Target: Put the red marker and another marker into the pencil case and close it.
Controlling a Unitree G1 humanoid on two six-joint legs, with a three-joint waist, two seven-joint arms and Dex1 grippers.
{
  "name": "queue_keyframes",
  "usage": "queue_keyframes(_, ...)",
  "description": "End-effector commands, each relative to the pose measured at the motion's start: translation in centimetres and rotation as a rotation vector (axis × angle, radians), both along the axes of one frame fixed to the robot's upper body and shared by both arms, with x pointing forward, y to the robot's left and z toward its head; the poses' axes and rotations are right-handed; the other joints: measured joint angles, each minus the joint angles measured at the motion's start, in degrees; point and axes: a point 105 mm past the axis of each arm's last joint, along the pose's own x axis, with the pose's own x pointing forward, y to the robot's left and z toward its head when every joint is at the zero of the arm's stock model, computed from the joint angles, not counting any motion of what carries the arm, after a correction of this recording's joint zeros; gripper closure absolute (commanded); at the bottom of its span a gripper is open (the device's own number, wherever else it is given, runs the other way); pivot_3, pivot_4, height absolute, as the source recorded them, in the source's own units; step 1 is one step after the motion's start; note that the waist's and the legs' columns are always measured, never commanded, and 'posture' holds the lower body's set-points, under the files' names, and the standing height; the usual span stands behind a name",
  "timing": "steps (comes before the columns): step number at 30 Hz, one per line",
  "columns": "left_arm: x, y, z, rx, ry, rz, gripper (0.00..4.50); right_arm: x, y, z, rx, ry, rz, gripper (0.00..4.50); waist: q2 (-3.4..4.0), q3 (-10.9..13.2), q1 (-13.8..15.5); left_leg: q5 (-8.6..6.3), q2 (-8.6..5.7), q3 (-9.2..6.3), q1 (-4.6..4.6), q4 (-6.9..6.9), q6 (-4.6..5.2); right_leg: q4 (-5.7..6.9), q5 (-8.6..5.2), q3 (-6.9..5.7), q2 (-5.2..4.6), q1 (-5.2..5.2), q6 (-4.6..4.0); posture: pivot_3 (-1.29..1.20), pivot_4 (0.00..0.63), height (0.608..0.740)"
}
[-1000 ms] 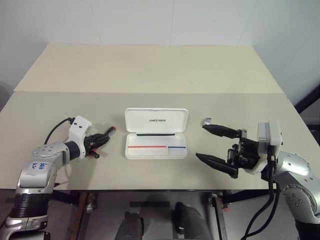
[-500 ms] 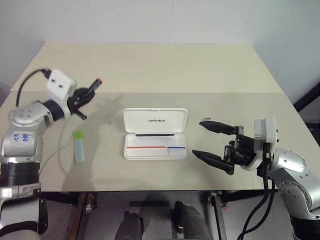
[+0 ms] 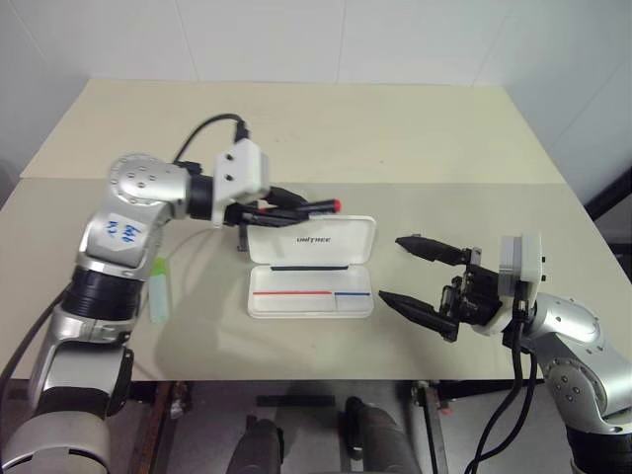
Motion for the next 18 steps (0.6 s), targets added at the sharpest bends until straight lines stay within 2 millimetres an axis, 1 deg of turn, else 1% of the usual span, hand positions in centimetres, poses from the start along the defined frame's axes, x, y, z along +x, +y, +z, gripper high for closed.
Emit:
queue_keyframes(1,-0.1,-1.3,-1.0,0.063,-0.041,-0.039,3.92,-0.9,-0.1,1.1,0.013,-0.063,-0.026,0.0,0.0,0.0,-0.04,0.0,0.01,0.0,0.0,0.01,0.0,0.02,0.0,0.0,0.01,0.0,0.0,0.0,0.15,0.74)
queue_keyframes(4,0.6,-1.8,-2.9,0.125,-0.049,-0.023,3.92,-1.1,-0.4,1.0,0.015,-0.06,-0.056,0.0,0.02,0.01,0.02,0.0,0.0,0.0,0.03,0.08,0.01,0.09,-0.01,0.01,0.01,0.02,0.0,0.0,0.15,0.74)
queue_keyframes(11,1.4,-2.9,-4.9,0.144,-0.044,0.025,3.92,-1.7,-0.6,0.5,0.017,-0.05,-0.093,0.0,0.02,0.01,0.11,0.0,0.0,-0.01,0.05,0.15,0.02,0.18,-0.01,0.03,0.01,0.04,0.0,0.0,0.15,0.74)
queue_keyframes(18,0.4,-4.1,-6.4,0.148,-0.011,0.035,3.92,-1.8,-0.7,0.2,0.017,-0.046,-0.105,0.0,0.02,0.01,0.1,0.0,0.0,-0.01,0.05,0.15,0.02,0.19,-0.01,0.04,0.01,0.04,0.01,0.0,0.15,0.74)
